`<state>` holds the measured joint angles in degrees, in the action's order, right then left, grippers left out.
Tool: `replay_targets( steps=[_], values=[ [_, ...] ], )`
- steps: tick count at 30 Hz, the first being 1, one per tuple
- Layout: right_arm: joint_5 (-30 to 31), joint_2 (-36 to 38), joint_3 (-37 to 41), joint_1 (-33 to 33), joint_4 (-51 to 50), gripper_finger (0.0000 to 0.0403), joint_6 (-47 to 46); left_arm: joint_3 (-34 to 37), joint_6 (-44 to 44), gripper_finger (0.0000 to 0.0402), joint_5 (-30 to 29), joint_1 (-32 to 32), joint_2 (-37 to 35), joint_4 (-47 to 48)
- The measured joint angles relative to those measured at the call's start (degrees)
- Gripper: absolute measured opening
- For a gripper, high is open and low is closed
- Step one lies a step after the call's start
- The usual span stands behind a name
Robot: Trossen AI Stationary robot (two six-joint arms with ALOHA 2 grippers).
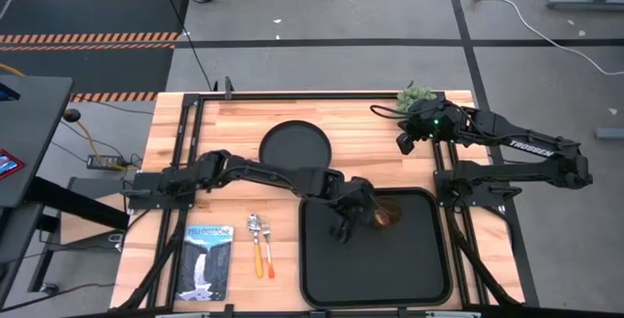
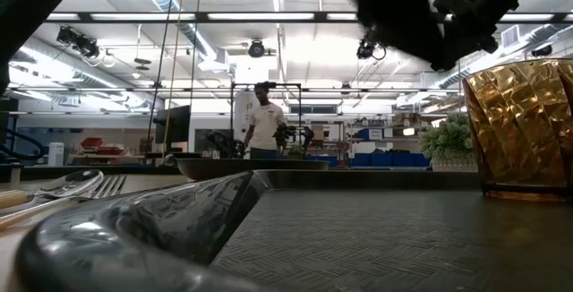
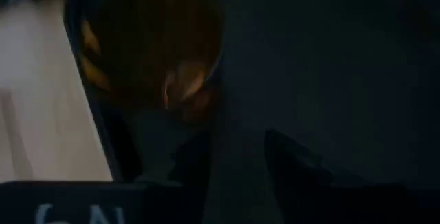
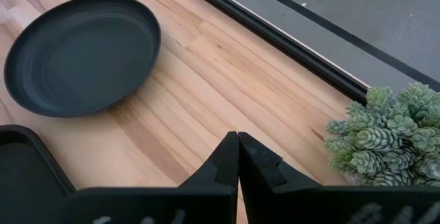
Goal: Pick and place plate/cup/fork/spoon on tray
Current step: Put the brown cup on the black tray
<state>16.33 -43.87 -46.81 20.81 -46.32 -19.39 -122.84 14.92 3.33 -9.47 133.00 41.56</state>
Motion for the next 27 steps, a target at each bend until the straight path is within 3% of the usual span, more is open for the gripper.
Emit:
replay_targets(
  steps=[12, 20, 27],
  values=[
    [0.0, 0.0, 0.0, 0.8, 0.7, 0.0011, 1.4, 16.7, -5.3, 0.0141, 0.7, 1.1, 0.9, -22.9],
    [0.0, 0.0, 0.0, 1.2, 0.9, 0.0011, 1.6, 18.3, -7.3, 0.0133, 4.7, 1.2, 3.6, -31.7],
    [0.0, 0.0, 0.0, 1.2, 1.3, 0.0011, 1.8, 18.3, -7.5, 0.0128, 4.6, 2.0, 3.9, -37.0]
  ],
)
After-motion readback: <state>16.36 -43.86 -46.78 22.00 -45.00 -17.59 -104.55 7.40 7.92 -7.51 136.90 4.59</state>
